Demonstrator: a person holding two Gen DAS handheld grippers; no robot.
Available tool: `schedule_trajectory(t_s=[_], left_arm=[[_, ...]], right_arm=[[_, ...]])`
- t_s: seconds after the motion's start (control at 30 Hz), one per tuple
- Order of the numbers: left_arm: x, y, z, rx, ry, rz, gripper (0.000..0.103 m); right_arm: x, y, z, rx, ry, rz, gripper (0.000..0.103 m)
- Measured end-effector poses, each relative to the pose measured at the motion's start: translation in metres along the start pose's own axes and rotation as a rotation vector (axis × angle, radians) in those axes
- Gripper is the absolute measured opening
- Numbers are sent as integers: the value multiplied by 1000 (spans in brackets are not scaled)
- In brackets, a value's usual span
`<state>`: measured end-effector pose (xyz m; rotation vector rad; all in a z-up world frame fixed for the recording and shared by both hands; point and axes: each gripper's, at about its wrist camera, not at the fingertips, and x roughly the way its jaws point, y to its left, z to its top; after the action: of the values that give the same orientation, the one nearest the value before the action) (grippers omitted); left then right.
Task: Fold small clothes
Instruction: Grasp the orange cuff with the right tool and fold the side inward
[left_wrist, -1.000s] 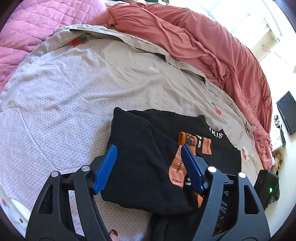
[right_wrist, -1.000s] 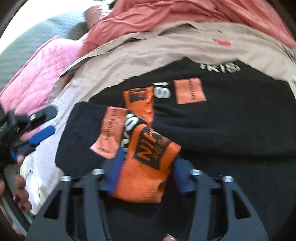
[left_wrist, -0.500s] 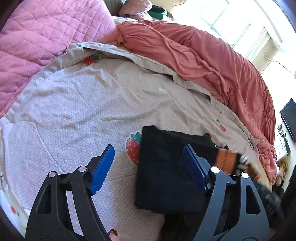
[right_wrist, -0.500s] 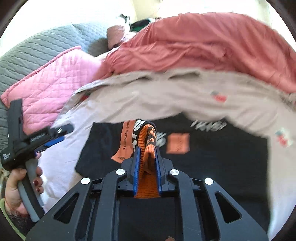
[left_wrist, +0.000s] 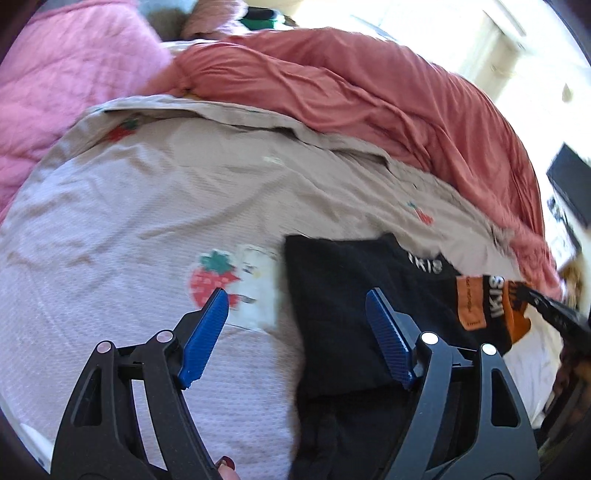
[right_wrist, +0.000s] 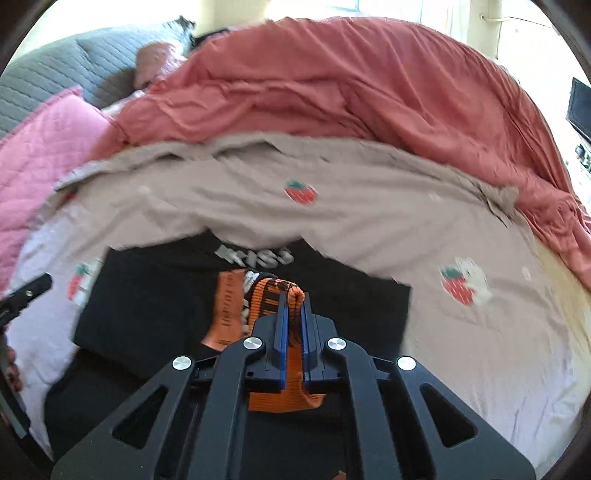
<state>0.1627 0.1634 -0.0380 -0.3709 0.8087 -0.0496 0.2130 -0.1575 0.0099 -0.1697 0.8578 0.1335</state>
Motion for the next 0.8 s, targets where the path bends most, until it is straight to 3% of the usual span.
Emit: schedule_trajectory(t_s=[0.3,0.47,0.57,0.67,0.8], left_arm=[[37,-52,-19,213,62,-27,74],[75,-50,-36,221,213,-5,78],[76,-37,-34,137,237,-40,81],[63,-40,-27,150,171,-16,80],[40,-54,-17,183,67,-70,80]], right_arm=[[49,-16,-34,1,114,-101,5],[73,-31,-47,-11,169,-175,14],[60,-59,-50,139,127,-90,24],[52,-73,-47,209,109,-37,28],[58,-74,-42,248,135,79,39]])
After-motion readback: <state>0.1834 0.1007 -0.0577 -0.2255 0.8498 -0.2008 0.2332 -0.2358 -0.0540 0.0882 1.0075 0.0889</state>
